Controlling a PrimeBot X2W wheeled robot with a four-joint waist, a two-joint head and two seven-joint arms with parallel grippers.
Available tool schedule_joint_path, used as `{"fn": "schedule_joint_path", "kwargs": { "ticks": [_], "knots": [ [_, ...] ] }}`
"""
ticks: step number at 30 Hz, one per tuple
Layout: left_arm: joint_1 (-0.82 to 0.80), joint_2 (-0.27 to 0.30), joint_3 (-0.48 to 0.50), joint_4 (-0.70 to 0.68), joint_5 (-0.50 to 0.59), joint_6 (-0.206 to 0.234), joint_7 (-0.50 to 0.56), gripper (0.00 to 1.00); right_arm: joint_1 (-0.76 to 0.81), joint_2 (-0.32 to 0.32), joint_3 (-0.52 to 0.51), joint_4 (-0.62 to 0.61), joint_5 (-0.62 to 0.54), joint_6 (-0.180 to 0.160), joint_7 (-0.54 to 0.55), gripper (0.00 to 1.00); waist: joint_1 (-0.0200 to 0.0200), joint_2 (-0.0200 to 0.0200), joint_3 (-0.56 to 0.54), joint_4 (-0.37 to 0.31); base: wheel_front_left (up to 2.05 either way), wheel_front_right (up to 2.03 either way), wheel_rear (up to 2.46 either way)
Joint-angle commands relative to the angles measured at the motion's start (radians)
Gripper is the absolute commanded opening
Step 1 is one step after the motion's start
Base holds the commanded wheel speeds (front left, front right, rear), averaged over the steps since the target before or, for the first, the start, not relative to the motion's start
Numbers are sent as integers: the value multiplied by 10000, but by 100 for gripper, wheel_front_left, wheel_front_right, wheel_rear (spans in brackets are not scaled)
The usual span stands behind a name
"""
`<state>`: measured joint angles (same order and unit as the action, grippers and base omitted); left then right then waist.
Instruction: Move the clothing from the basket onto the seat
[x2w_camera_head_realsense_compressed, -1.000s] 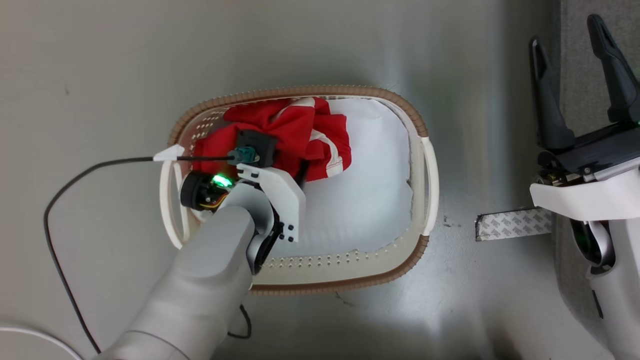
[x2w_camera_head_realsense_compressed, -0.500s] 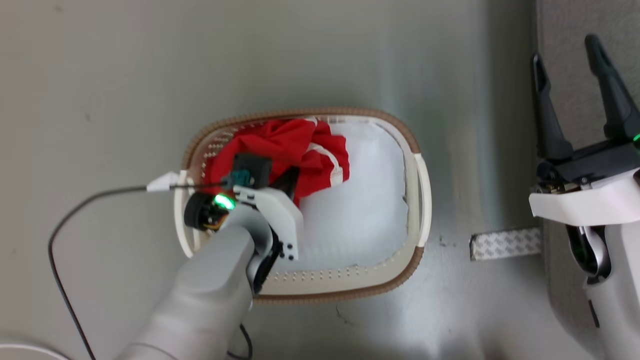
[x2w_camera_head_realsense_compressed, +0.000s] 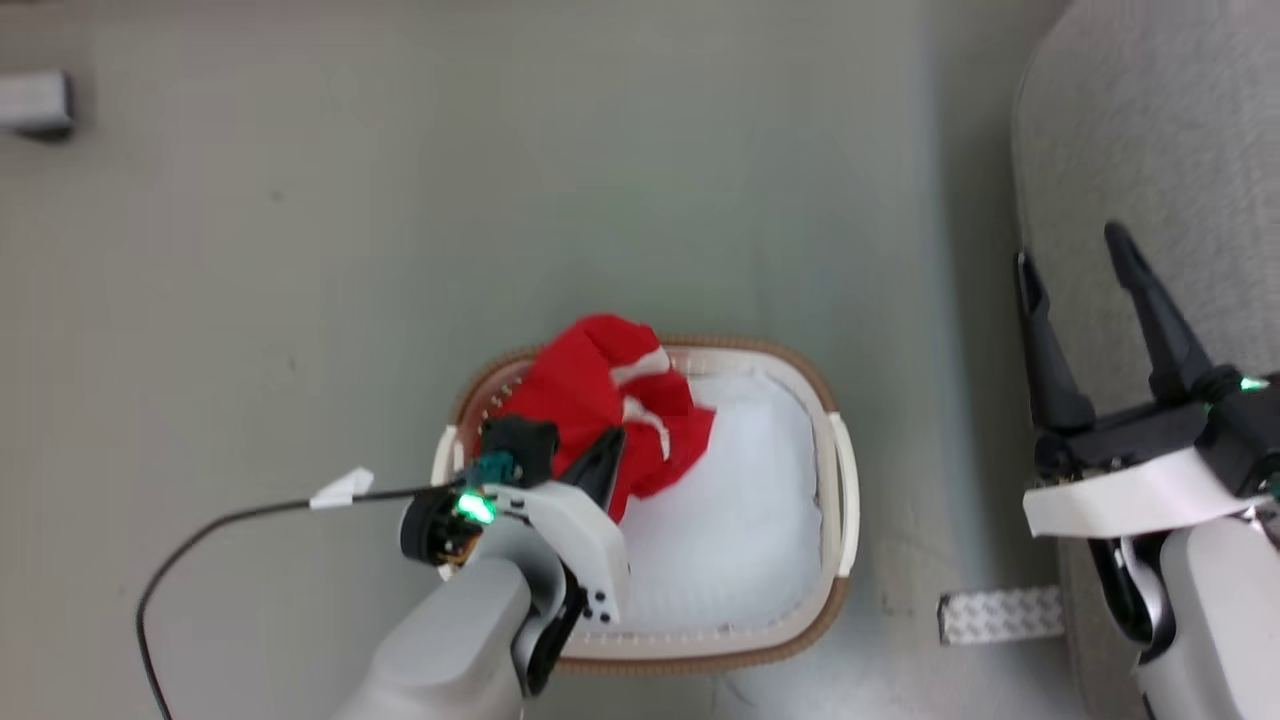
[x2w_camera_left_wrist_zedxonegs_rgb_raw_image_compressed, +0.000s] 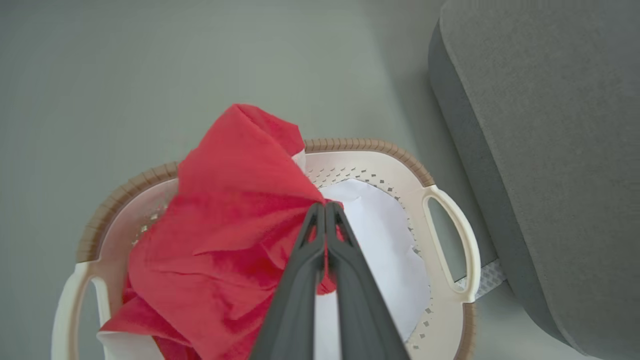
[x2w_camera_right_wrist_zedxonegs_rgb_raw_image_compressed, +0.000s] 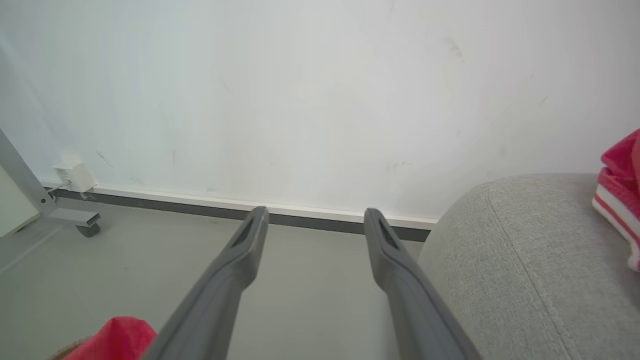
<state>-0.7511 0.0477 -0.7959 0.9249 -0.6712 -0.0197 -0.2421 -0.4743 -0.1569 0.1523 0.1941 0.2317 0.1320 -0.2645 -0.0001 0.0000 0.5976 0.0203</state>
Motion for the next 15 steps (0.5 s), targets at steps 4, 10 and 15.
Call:
{"fn": "schedule_joint_path", "kwargs": {
  "ticks": [4,10,15],
  "knots": [
    [665,191,-22,-450,-123,-20,-146,0,662,89,-58,213,44,-26,3,100,1,0,-1517,100,0,0,0],
    [1434,504,40,-1521,-243,69,-154,0,1411,180,-126,421,28,-26,3,100,1,0,-2662,93,0,0,0],
    [2032,934,93,-2783,-339,353,11,0,1951,288,-137,536,5,-26,3,100,1,0,-3491,96,0,0,0]
  ]
}}
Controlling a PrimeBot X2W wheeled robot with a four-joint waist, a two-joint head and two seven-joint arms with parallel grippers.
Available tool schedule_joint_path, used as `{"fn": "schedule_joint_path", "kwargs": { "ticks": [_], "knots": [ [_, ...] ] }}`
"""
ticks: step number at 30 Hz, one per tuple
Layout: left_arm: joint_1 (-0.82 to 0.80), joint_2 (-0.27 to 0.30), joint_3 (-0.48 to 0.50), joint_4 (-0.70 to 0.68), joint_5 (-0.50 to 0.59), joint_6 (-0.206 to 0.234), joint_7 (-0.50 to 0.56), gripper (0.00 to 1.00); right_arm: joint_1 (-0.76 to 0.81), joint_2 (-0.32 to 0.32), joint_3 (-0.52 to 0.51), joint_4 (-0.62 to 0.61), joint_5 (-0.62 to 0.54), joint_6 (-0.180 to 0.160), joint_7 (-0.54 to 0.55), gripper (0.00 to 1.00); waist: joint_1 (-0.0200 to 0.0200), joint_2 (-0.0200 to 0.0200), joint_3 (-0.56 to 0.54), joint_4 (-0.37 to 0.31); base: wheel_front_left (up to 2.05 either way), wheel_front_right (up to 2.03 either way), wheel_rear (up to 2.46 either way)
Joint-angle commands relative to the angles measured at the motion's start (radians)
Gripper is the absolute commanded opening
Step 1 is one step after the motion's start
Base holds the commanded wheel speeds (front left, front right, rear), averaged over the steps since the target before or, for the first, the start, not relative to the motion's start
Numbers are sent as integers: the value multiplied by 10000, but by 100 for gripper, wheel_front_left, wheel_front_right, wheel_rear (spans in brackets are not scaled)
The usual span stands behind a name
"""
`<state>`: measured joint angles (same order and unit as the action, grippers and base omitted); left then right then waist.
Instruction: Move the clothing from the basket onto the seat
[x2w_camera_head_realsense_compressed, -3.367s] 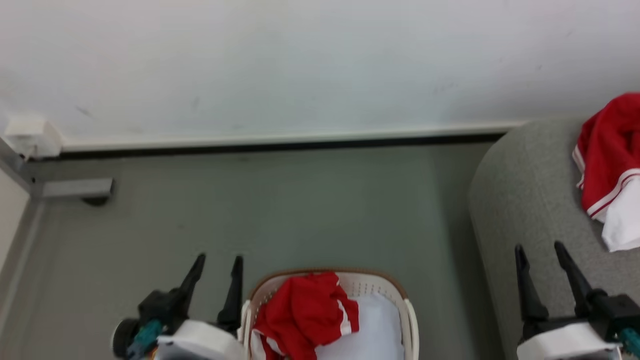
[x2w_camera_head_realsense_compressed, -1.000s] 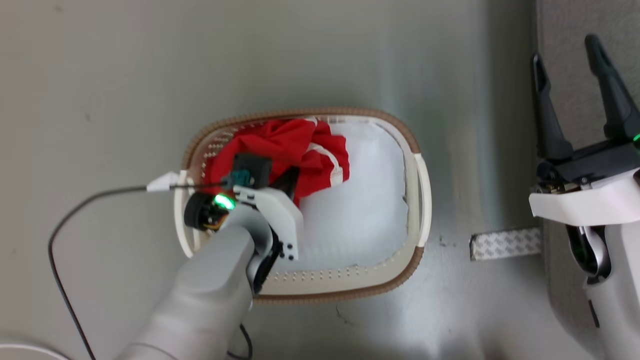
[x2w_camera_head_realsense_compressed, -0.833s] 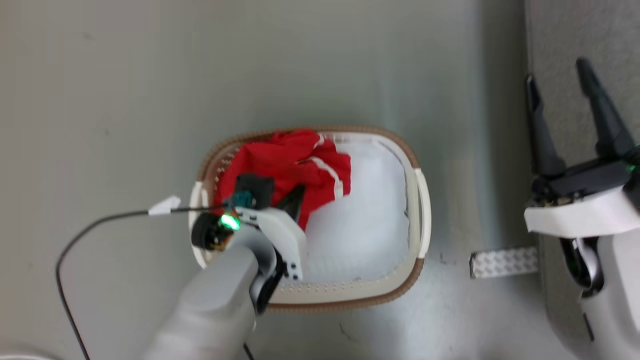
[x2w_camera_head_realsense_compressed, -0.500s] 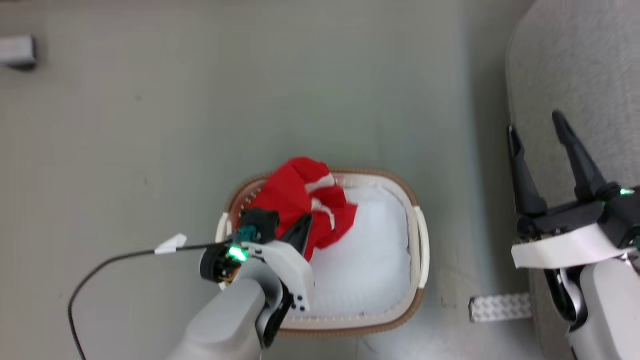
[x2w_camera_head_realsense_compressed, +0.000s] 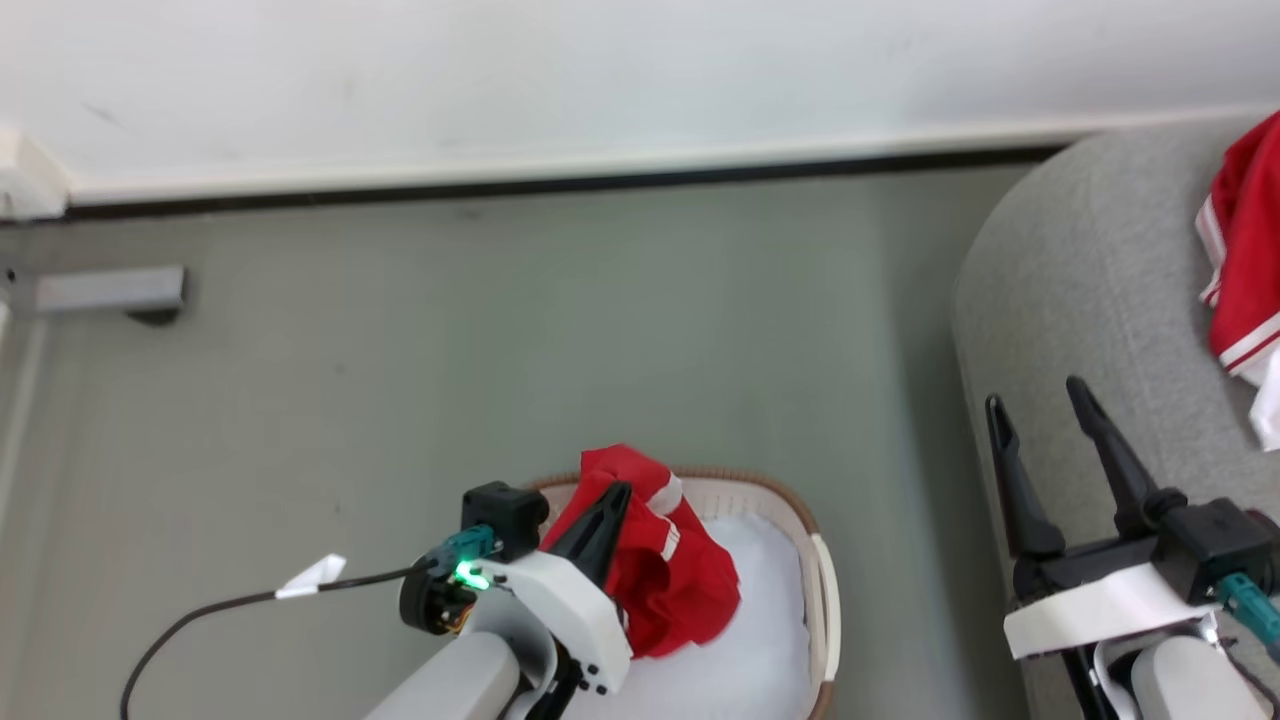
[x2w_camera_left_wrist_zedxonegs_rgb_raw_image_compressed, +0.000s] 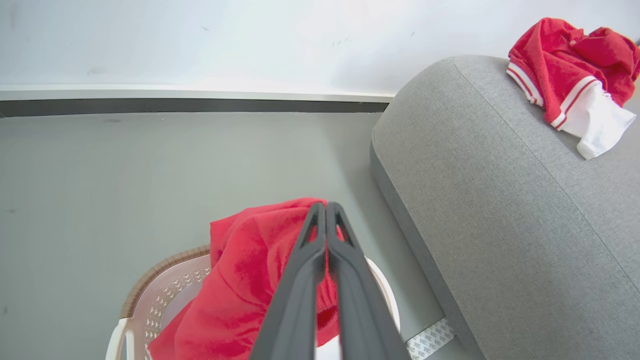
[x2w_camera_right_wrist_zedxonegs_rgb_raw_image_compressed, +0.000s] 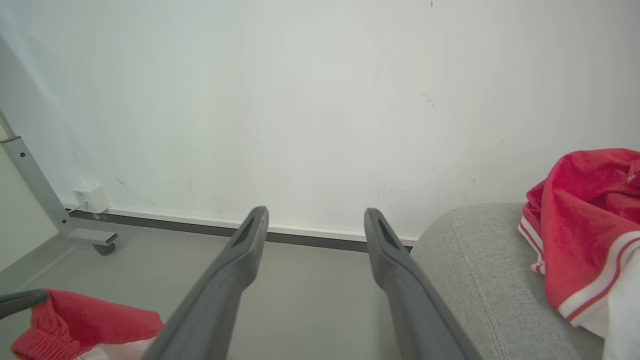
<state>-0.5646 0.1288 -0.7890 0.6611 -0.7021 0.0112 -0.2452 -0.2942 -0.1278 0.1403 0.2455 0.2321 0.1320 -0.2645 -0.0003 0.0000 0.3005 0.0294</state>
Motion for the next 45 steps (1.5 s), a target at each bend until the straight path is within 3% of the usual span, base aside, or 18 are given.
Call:
{"fn": "schedule_joint_path", "kwargs": {
  "ticks": [1,14,23,30,36,45],
  "knots": [
    [278,224,45,-422,-53,122,78,0,244,20,-11,51,-4,-26,5,100,3,0,-673,-2,0,0,0],
    [1403,1630,554,-4674,-261,1453,791,0,1118,212,228,288,-29,-26,4,100,3,0,-2126,-205,0,0,0],
    [1832,2404,1004,-6539,-286,2288,1196,0,1589,303,719,318,31,-26,4,100,3,0,-2591,-395,0,0,0],
    [1878,2721,1198,-7288,-254,2607,1392,0,1698,-102,2468,19,144,-26,4,100,3,0,-2635,-419,0,0,0],
    [2011,2878,1190,-7696,-244,2718,1518,0,1391,-825,4337,-426,557,-26,4,100,3,0,-2742,-372,0,0,0],
    [1830,2937,1055,-8044,-111,2756,1676,0,434,-1464,5611,-713,859,-26,4,100,3,0,-2794,-347,0,0,0]
  ]
}}
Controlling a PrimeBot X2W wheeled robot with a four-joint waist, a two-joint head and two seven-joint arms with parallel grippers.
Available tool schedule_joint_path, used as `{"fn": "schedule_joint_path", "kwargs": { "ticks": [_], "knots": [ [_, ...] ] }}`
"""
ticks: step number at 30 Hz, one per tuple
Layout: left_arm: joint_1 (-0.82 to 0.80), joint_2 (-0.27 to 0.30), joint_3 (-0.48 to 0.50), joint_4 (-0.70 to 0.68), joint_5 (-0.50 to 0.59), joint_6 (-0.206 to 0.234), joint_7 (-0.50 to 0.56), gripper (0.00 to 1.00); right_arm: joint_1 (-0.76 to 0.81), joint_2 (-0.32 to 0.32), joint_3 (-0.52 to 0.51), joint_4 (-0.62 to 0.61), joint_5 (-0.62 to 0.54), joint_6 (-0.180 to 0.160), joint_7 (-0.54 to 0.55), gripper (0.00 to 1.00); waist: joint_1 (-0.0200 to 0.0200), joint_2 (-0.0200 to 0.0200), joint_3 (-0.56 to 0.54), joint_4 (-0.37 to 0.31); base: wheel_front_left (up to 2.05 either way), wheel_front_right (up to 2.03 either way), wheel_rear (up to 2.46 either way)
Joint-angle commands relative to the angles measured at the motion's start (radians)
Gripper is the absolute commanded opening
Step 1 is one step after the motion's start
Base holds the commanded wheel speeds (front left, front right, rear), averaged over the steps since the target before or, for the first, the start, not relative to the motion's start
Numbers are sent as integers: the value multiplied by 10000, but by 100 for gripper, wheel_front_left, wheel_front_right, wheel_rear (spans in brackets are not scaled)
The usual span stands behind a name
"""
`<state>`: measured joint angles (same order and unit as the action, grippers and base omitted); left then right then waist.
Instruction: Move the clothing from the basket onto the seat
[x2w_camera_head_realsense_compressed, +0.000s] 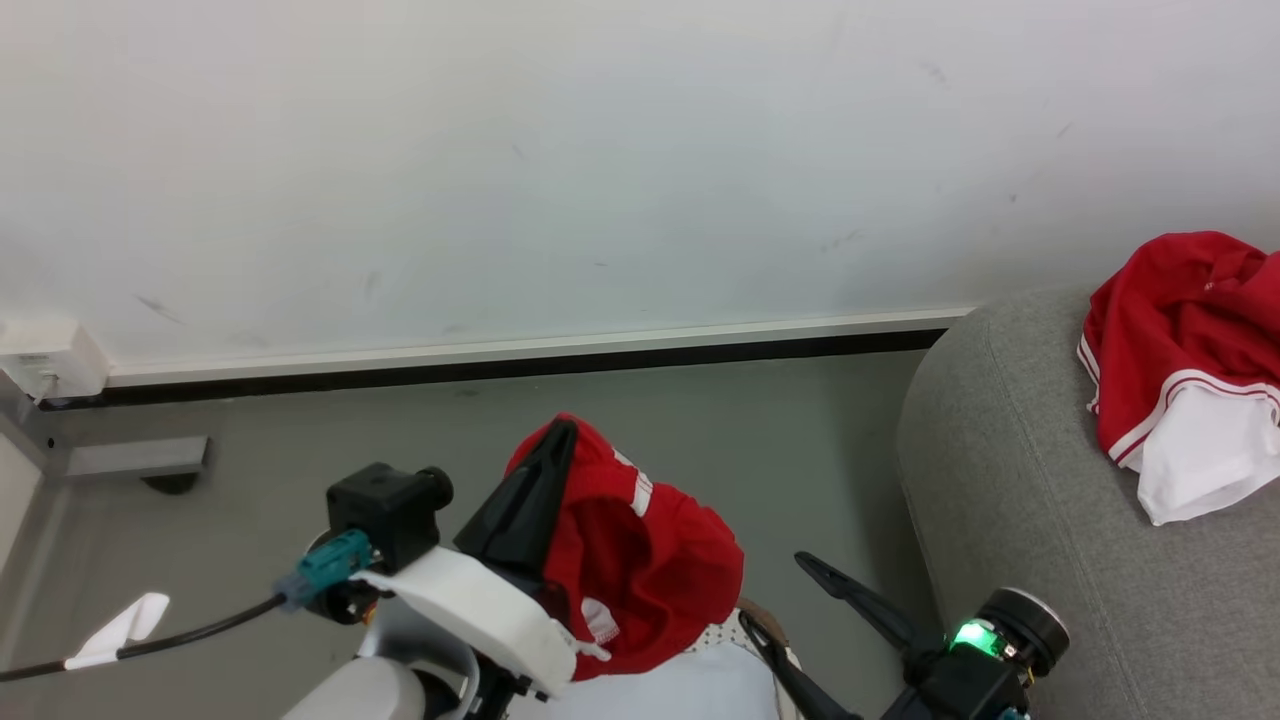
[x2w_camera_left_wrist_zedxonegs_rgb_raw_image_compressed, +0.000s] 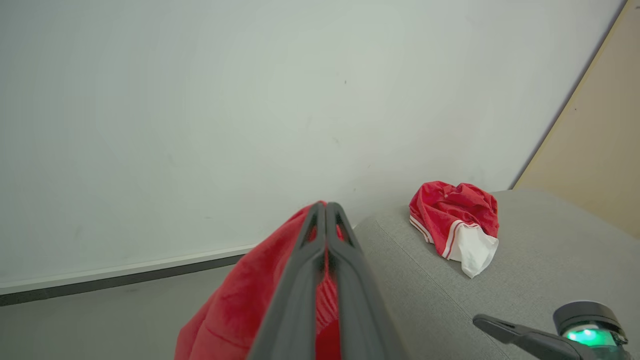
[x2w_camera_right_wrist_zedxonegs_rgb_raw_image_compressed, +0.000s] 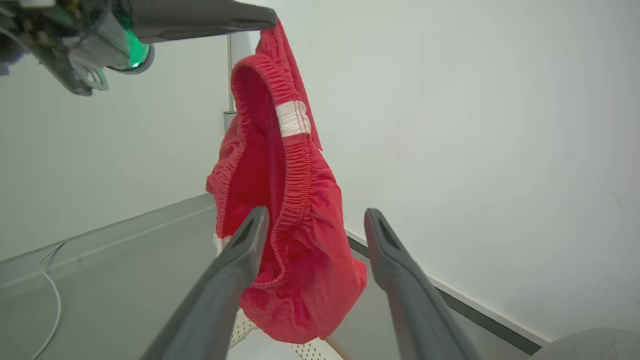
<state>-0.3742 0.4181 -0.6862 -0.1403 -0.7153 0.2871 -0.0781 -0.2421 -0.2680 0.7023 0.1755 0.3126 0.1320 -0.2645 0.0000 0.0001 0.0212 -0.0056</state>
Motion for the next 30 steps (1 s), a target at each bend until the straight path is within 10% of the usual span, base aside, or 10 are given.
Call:
{"fn": "schedule_joint_path", "kwargs": {
  "ticks": [1,22,23,24,30],
  "knots": [
    [-105,26,-11,-63,33,-25,32,0,-268,-122,136,66,103,-26,5,100,0,-1,-8,10,0,0,0],
    [-534,-410,-699,-84,218,-286,305,0,-4416,1349,4035,4084,2479,-26,5,100,0,-1,123,283,0,0,0],
    [-551,-424,-712,-61,211,-297,297,0,-4508,1423,4170,4286,2708,-26,4,42,0,-1,120,295,0,0,0],
    [-559,-442,-722,-40,203,-310,286,0,-4607,1510,4264,4426,2944,-26,4,11,0,-1,118,305,0,0,0],
    [-542,-480,-738,162,125,-340,212,0,-5023,1643,4315,4740,3575,-26,2,0,0,-1,66,296,0,0,0]
  ]
}}
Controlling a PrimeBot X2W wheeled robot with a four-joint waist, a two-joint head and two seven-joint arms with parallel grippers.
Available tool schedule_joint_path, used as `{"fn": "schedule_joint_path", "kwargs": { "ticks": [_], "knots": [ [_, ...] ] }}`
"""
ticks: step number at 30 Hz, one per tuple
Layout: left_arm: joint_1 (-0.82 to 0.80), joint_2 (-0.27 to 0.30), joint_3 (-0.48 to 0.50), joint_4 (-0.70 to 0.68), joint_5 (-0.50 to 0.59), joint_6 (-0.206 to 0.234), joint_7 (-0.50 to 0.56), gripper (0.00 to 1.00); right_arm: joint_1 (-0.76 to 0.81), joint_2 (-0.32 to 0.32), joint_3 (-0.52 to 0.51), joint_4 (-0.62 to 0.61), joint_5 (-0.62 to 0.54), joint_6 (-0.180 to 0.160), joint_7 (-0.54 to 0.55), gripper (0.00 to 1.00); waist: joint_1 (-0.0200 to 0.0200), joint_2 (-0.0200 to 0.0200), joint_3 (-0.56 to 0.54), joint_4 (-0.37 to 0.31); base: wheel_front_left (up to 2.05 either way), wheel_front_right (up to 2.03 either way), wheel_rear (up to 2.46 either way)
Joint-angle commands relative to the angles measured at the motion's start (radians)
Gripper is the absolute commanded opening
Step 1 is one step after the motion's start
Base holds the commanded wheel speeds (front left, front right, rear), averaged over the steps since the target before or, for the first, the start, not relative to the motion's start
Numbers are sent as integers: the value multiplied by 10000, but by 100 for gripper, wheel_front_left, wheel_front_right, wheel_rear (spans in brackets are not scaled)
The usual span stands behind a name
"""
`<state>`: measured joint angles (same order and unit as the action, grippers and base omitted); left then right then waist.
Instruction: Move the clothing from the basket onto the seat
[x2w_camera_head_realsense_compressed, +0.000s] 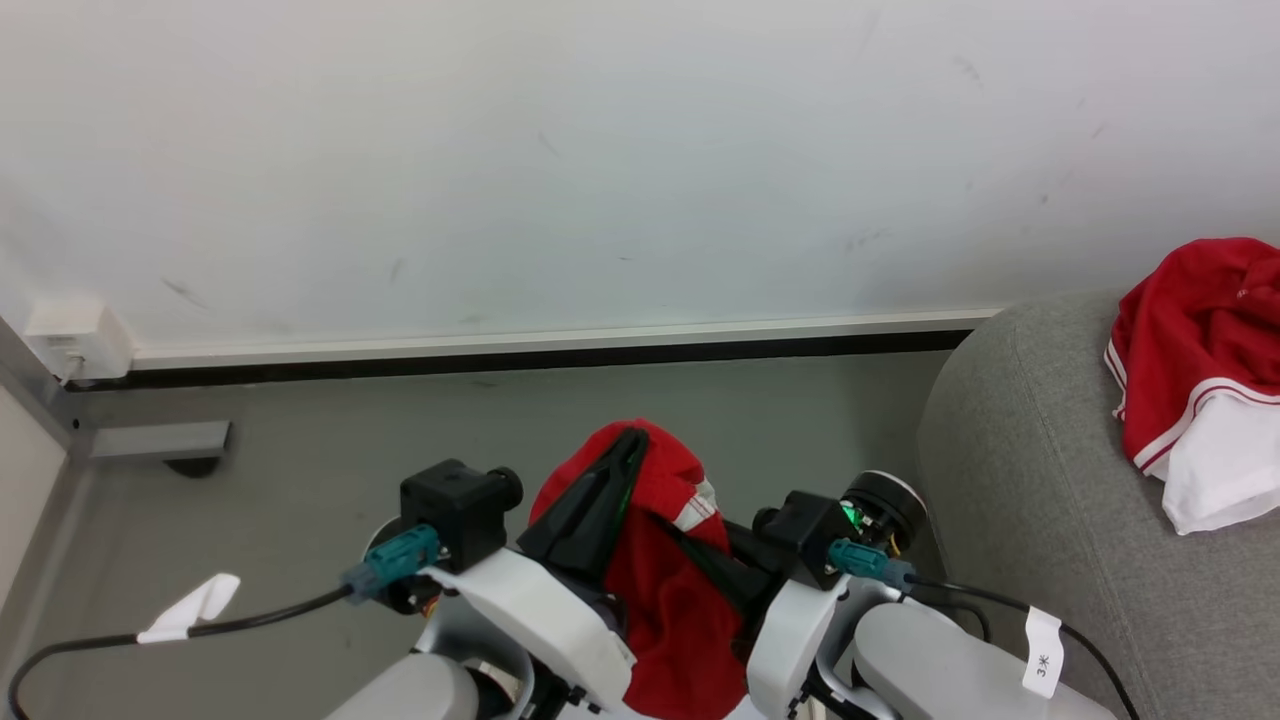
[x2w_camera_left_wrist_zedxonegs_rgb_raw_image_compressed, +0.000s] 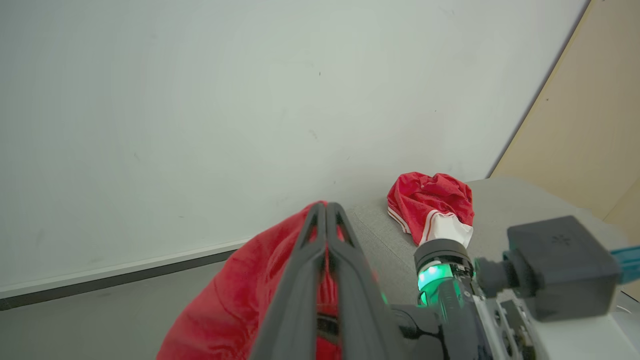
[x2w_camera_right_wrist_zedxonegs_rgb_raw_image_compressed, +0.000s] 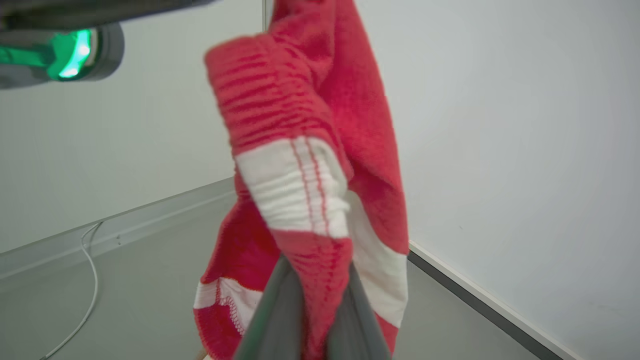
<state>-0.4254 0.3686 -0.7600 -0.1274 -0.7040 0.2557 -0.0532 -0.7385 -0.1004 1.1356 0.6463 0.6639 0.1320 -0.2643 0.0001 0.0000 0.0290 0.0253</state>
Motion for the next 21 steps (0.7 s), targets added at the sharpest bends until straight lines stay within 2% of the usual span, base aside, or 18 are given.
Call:
{"fn": "schedule_joint_path", "kwargs": {
  "ticks": [1,2,3,4,6,8,21],
  "knots": [
    [9,15,10,67,-22,-26,-66,0,-92,-42,-61,21,82,-26,0,0,-1,0,-29,-25,0,0,0],
    [53,23,24,107,-46,-22,-94,7,-116,-69,-121,-12,80,-26,0,0,-1,0,-45,-36,0,0,0],
    [89,33,44,136,-73,-2,-122,19,-132,-107,-158,-48,87,-26,0,0,-1,0,-54,-46,0,0,0],
    [126,47,52,158,-71,8,-118,39,-155,-149,-203,-86,79,-26,0,0,-1,0,-58,-58,0,0,0],
    [205,73,38,227,-106,1,-148,55,-180,-207,-298,-168,34,-26,0,0,-1,0,-70,-85,0,0,0],
    [222,78,33,280,-99,16,-178,100,-197,-286,-444,-287,-25,-26,0,0,-1,0,-59,-106,0,0,0],
    [302,24,-95,510,-59,44,-263,100,-91,-867,-1518,-873,-387,-26,1,0,-1,0,63,-303,0,0,0]
  ]
}}
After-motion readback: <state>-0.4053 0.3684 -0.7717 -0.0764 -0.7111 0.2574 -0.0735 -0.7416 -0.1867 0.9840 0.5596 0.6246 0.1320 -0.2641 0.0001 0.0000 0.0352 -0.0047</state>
